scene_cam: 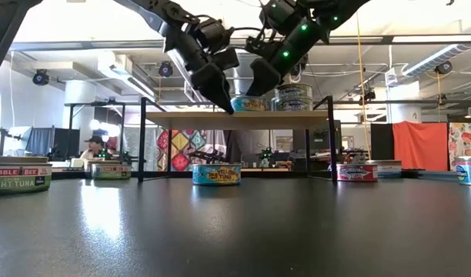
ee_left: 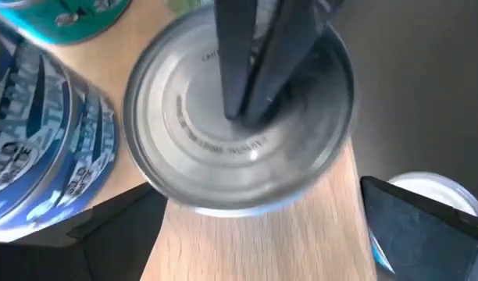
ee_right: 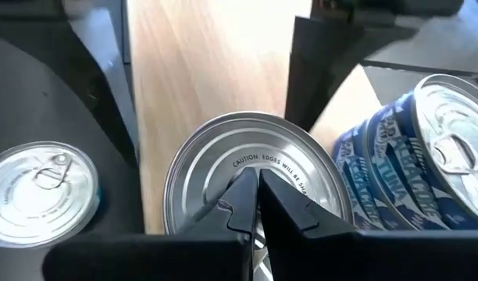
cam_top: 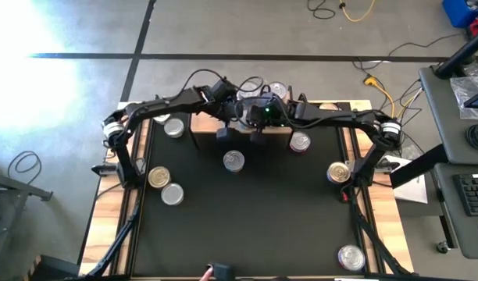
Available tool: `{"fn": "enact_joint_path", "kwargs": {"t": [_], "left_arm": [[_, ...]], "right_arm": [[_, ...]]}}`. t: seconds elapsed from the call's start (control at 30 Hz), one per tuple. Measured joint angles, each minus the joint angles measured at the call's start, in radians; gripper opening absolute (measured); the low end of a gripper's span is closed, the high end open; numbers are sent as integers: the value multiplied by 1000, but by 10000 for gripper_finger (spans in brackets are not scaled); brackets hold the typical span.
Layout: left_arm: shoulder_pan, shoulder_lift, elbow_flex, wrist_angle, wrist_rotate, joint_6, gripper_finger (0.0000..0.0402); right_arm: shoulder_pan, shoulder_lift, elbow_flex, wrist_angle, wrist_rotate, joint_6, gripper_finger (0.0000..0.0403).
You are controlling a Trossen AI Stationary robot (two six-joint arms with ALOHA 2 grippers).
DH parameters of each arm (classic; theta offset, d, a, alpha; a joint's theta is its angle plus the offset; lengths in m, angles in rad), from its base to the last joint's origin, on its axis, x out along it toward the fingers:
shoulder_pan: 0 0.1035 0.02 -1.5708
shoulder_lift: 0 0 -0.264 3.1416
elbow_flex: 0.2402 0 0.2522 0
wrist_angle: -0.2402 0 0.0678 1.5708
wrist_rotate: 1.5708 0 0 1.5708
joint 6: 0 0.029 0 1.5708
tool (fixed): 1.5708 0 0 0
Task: Stack canned seafood by type on shelf
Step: Put the bottom blue yellow tuna can on the shelf
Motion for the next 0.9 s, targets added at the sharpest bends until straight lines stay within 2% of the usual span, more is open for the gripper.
{"fn": "enact_joint_path", "kwargs": {"t": [0.07,0.13,0.23,0.33,0.43,0.63,0.8,0.9], "left_arm": [[-1,-1,32,-52,-40,0,400],[0,-4,82,-86,-152,13,397],[12,-11,160,-142,-259,11,390],[12,-22,209,-188,-234,-5,381],[6,-58,202,-238,-207,-29,370],[-40,-179,29,-229,-187,-82,342],[-56,-305,-186,-67,-178,-121,322],[-70,-395,-325,30,-130,-160,315]], "right_arm": [[-2,1,0,5,6,1,13],[-5,1,-1,6,6,8,13],[-5,2,-2,17,8,26,13],[-6,13,-3,62,7,26,13],[-9,28,-3,108,5,4,13],[-21,30,17,145,10,-44,13],[-21,-11,64,89,16,-62,13],[-21,-16,65,65,15,-62,13]]}}
